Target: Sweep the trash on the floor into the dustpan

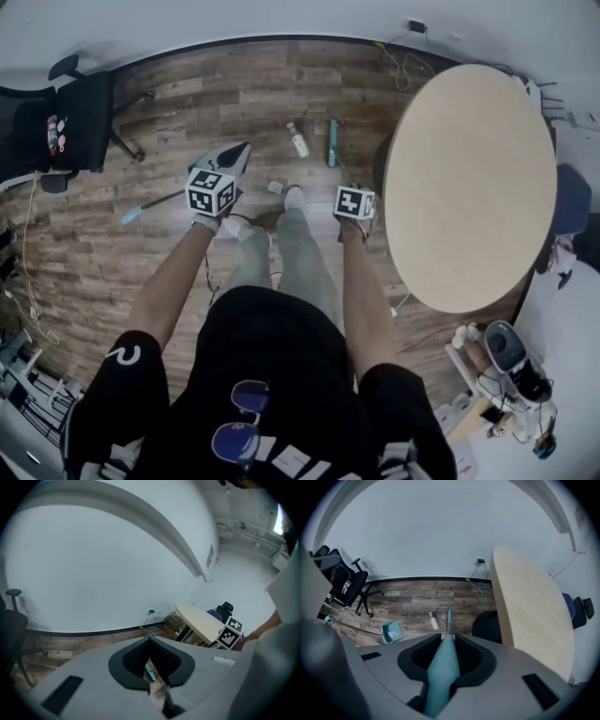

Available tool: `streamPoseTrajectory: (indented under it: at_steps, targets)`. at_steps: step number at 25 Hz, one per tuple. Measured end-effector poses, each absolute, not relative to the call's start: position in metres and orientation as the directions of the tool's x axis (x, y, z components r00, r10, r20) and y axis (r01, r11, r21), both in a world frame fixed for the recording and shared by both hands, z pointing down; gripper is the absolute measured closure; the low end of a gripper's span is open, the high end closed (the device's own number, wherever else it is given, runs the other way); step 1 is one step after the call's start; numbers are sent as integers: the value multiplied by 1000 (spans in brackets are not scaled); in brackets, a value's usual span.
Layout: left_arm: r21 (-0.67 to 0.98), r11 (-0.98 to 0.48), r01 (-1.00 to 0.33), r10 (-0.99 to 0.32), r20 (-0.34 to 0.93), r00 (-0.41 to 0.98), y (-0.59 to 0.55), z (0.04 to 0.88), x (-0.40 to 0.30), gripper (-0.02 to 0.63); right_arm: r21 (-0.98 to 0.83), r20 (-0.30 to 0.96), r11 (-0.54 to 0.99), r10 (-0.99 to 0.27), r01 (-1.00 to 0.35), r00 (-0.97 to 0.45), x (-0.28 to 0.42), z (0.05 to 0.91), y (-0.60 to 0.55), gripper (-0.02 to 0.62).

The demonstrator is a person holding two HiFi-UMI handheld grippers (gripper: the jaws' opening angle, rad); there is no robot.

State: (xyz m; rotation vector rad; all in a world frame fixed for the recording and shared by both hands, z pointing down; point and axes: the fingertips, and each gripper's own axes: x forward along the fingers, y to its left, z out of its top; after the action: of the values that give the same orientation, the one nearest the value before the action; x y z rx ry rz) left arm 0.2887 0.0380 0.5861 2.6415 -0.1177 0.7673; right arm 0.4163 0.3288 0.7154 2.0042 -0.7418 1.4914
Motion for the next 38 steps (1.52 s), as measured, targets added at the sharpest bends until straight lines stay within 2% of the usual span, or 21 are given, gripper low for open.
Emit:
streamPoseTrajectory:
  at_steps: [4,11,18,27,33,38]
  targets:
    - [349,-914,-205,17,541,841,29,600,278,607,115,974,-693,-63,-712,219,407,730,323,511]
    - [359,-887,-290,-52,547,836,-2,610,243,607,104,974,-647,-89,-756,210,385,741,294,511]
    - [364,-842,-398,-141,564,814,-35,625,172,607,106,975,-598,-94,-795,201,365,748,256,511]
    - [360,-774,-521,-250,583,773,-63,637,74,607,55,983,-476,-130,-878,133,290,757,192,511]
    - [359,-723,-590,-318,585,746,-79,638,8,607,-69,987,-402,-163,-913,-2,203,765,148,511]
    - [353,-691,-631,-360,589,724,-89,639,-48,607,-128,975,-310,-213,-942,-63,133,767,108,510]
